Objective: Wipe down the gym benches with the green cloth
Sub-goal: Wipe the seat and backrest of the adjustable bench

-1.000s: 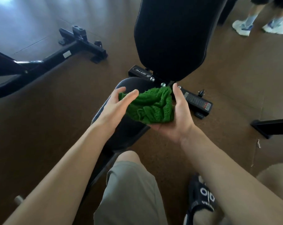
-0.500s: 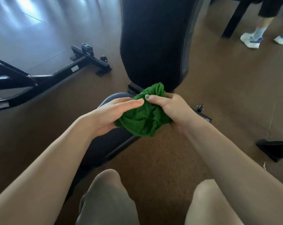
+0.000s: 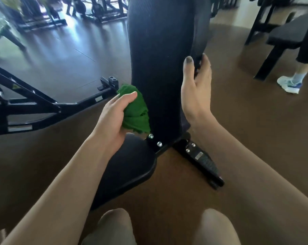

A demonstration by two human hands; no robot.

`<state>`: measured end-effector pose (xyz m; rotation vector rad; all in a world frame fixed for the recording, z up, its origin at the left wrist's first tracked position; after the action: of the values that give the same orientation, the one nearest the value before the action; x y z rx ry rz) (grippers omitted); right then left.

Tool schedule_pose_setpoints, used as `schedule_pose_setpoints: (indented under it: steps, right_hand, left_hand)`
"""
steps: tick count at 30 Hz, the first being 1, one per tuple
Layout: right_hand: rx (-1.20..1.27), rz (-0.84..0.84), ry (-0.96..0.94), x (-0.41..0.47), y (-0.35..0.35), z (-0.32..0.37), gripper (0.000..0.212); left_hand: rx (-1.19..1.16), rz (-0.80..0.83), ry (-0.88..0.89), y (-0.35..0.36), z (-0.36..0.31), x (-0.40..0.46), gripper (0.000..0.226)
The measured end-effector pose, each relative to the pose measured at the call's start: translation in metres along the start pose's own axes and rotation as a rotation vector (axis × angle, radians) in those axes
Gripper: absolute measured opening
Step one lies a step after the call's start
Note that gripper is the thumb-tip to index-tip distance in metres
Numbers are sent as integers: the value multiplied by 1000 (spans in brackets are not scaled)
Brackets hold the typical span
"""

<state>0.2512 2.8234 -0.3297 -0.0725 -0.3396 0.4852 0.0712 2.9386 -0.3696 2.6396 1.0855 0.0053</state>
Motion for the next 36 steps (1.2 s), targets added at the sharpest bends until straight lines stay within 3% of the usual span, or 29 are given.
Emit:
schedule_pose_setpoints:
  steps: [5, 7, 10, 14, 16, 21, 24, 26, 32, 36]
  right_hand:
    - [194, 24, 93, 18, 10, 8, 80]
    - [192, 56, 77, 21, 13, 7, 80]
    - [169, 97, 69, 26, 14, 5, 74]
    - [193, 140, 88, 29, 9, 6, 52]
    - [206, 145, 110, 30, 4, 8, 49]
    - [239, 53, 95, 41, -4, 15, 57]
    - [292, -13, 65, 50, -3, 19, 58]
    - [295, -61, 43, 53, -1, 20, 53]
    - [283, -87, 9, 57, 0, 21, 46]
    - [245, -125, -62, 66, -2, 33, 38]
  left_hand:
    - [115, -120, 128, 49, -21, 22, 19]
    - [116, -123, 138, 67, -23, 34, 25]
    - [28, -87, 79, 84, -21, 46, 51]
    - [-119, -34, 55, 82, -17, 51, 40]
    - [-59, -53, 139, 75, -19, 52, 29]
    - [343, -58, 479, 84, -45, 58, 3]
    - [485, -117, 668, 95, -63, 63, 28]
    - [555, -170, 768, 99, -68, 70, 28]
    - [523, -397, 972, 101, -65, 83, 49]
    - [504, -428, 1009, 106, -70, 85, 40]
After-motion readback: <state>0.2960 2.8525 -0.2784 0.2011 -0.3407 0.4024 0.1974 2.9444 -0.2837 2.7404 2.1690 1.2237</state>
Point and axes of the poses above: each hand's wrist, its own x-axis towards the middle knuckle, its own y-axis out of the palm, z = x × y, the point moved 7 cm from there along x, towards the middle knuckle, and after that the axes turned 5 degrees about z, right-handed, at the moved point
